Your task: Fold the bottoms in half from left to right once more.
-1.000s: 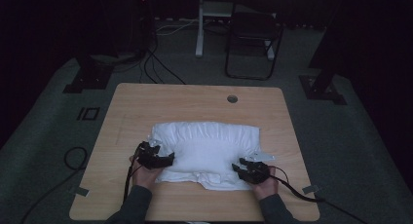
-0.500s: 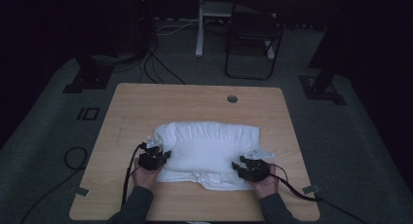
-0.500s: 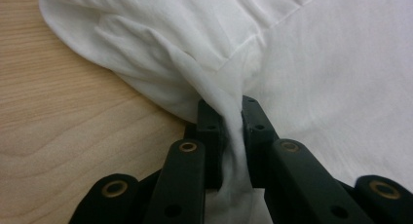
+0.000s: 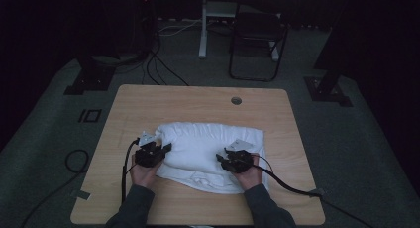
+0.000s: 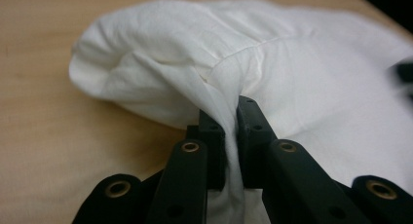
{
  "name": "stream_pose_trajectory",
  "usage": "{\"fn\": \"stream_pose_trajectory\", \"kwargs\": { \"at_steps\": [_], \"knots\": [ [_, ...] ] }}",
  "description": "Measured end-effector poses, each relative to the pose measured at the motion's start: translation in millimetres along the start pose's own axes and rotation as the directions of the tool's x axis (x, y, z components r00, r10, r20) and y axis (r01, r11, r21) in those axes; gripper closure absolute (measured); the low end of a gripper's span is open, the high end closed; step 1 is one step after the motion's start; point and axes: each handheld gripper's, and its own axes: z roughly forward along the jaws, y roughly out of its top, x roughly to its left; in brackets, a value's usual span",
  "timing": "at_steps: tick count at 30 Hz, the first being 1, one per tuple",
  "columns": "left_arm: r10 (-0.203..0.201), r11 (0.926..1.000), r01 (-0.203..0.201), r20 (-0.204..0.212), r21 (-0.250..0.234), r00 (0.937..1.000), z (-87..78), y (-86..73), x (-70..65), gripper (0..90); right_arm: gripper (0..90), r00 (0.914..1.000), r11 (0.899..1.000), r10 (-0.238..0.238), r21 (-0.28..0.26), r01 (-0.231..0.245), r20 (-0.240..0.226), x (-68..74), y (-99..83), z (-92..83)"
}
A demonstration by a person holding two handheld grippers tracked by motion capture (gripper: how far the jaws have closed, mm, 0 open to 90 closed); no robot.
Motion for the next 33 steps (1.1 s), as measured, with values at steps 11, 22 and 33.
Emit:
{"fn": "stream_pose_trajectory", "kwargs": {
  "at_steps": [11, 22, 33],
  "knots": [
    [0.088, 0.9916, -0.084, 0.043, -0.099, 0.9952, -13.1, 40.5, -31.8, 83.5, 57.6, 0.9999, 1.0, -0.005, 0.025, 0.005, 0.016, 17.2, 3.0, 31.3],
    [0.135, 0.9869, -0.131, 0.044, -0.094, 0.9898, -7.2, 48.6, -41.3, 83.5, 57.2, 0.9938, 0.991, 0.105, -0.075, -0.108, -0.036, -21.7, 38.8, 5.6],
    [0.163, 0.984, -0.159, 0.05, -0.08, 0.9853, -0.1, 51.8, -46.8, 83.5, 60.7, 0.9985, 0.99, 0.046, 0.135, -0.05, 0.03, -37.3, 55.8, 81.8]
  ]
}}
